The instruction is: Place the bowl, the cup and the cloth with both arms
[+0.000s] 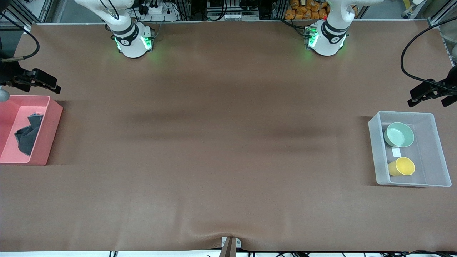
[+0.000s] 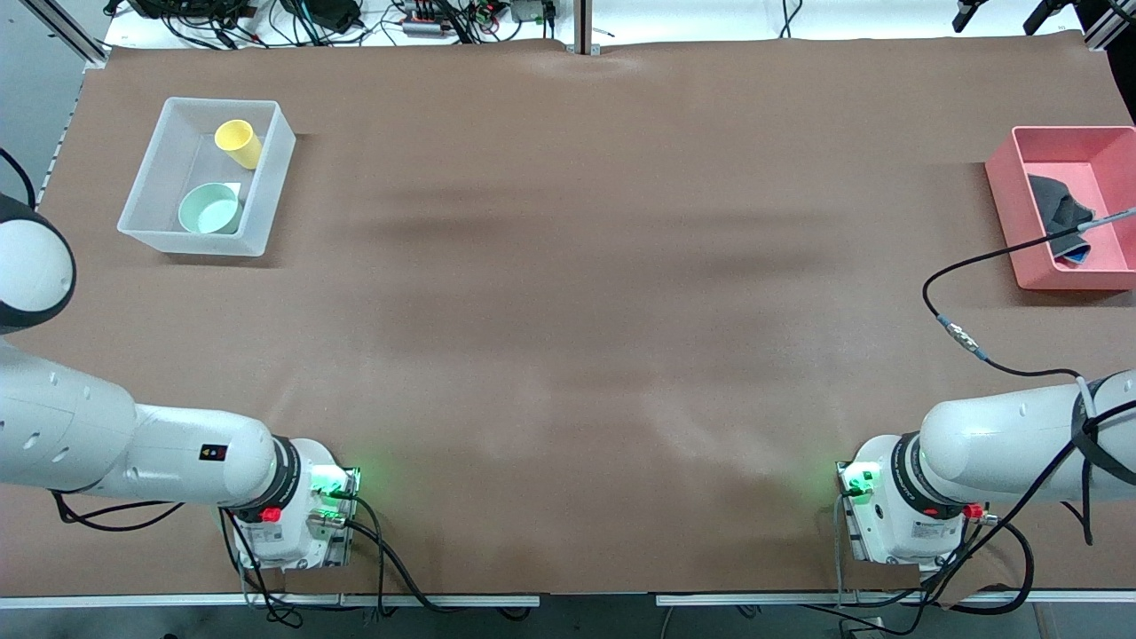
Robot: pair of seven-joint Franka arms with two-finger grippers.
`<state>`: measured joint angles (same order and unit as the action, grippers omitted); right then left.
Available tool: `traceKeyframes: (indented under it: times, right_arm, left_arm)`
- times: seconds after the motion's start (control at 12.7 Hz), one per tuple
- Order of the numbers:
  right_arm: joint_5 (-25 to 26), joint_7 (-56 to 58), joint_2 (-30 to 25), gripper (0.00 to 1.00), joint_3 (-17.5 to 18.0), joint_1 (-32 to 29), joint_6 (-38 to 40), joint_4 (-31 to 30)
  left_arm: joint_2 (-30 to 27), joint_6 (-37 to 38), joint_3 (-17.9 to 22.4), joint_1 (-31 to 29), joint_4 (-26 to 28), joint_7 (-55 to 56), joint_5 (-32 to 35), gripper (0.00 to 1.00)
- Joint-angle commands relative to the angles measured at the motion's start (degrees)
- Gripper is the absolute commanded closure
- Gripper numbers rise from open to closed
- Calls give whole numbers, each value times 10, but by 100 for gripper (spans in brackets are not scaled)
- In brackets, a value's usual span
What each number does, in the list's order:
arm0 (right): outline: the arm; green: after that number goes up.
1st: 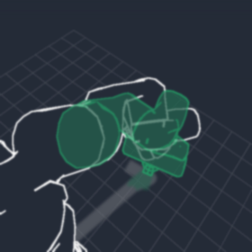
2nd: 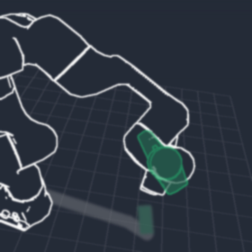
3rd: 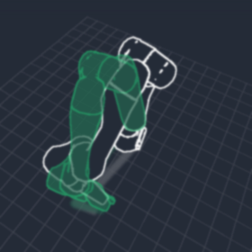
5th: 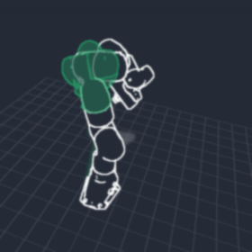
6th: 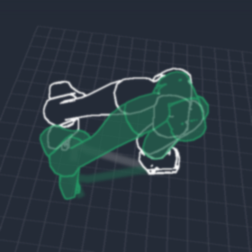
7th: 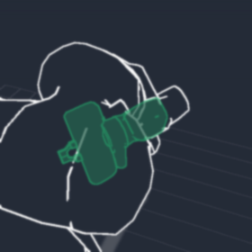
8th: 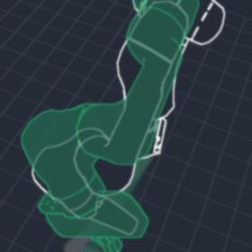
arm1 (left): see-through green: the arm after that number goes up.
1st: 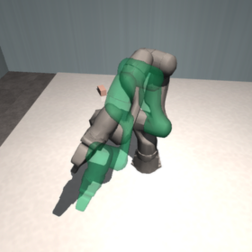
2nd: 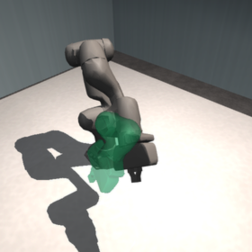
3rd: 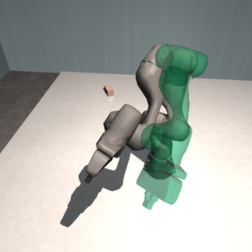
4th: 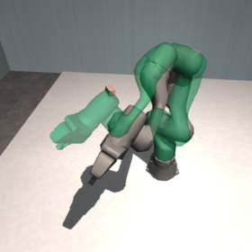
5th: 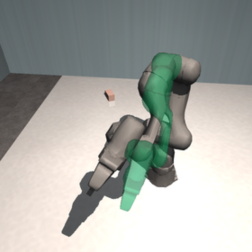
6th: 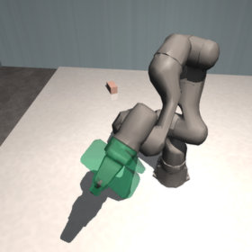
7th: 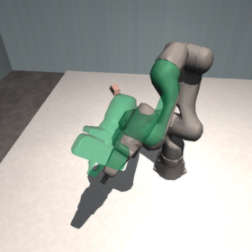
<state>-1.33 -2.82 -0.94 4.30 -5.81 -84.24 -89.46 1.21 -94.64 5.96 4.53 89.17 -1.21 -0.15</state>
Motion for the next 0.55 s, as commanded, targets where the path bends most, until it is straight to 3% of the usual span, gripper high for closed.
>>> traceKeyframes:
  times: [0.0, 0.47]
  right_arm:
    - [5, -8, -10, 0, 11, -14, 7, -4]
    - [10, -3, -13, 0, 4, -18, 36, -5]
  left_arm:
    - [6, 9, -4, -1, -15, -6, -6, 0]
    - [7, 9, -4, -1, -15, 0, -6, 0]
